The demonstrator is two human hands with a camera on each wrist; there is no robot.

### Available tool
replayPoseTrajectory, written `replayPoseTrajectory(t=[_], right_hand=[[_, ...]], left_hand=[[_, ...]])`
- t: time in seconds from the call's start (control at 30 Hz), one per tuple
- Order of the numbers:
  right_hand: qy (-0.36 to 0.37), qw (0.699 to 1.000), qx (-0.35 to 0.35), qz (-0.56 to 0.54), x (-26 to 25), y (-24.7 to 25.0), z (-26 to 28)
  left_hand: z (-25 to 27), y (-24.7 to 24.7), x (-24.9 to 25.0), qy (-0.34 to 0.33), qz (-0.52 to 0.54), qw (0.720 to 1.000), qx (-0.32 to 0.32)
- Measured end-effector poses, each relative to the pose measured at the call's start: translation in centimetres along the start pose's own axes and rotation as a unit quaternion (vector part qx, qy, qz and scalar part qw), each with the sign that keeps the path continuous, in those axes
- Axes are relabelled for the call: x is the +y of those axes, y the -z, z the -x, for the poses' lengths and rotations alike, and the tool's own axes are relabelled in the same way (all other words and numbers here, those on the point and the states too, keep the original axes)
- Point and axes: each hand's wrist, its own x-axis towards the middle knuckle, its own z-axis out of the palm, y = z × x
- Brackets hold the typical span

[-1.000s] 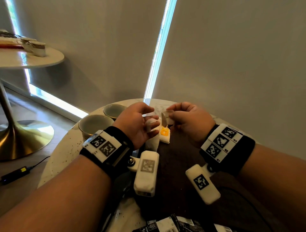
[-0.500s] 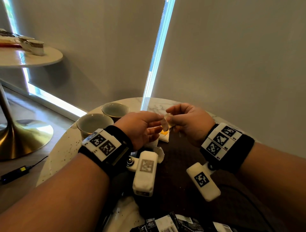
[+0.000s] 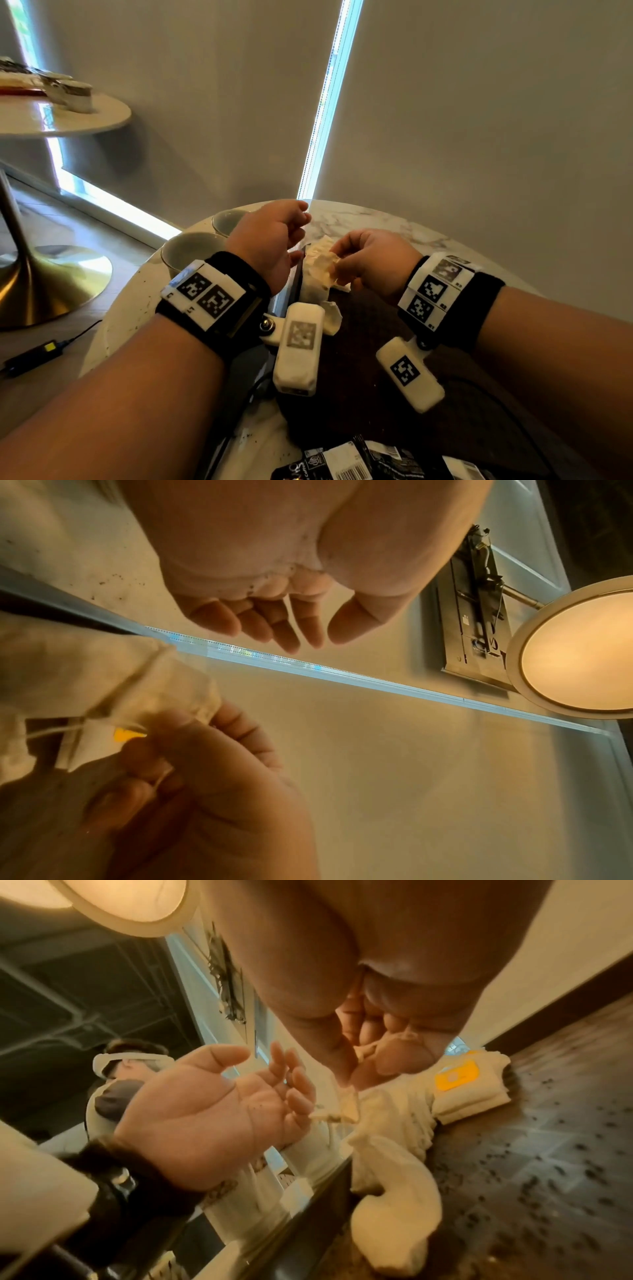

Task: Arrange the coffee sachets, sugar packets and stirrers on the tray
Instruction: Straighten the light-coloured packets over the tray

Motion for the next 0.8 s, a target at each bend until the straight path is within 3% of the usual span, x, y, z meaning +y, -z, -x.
replayPoseTrajectory(t=[0.13, 0.33, 0.8], right_hand=[[0.009, 0.993, -0.042, 0.111, -0.9, -1.1, -0.4], [-0.013, 0.986, -0.048, 0.161, -1.0, -1.9, -0.9], [-0.034, 0.990, -0.044, 0.128, -0.2, -1.3, -1.1]], left_hand=[[0.0, 0.1, 0.0, 0.043, 0.008, 0.999, -0.004], [0.2, 0.1, -0.2, 0.130, -0.043, 0.990, -0.039], [0.1, 0.2, -0.2, 0.205, -0.080, 0.973, -0.071]])
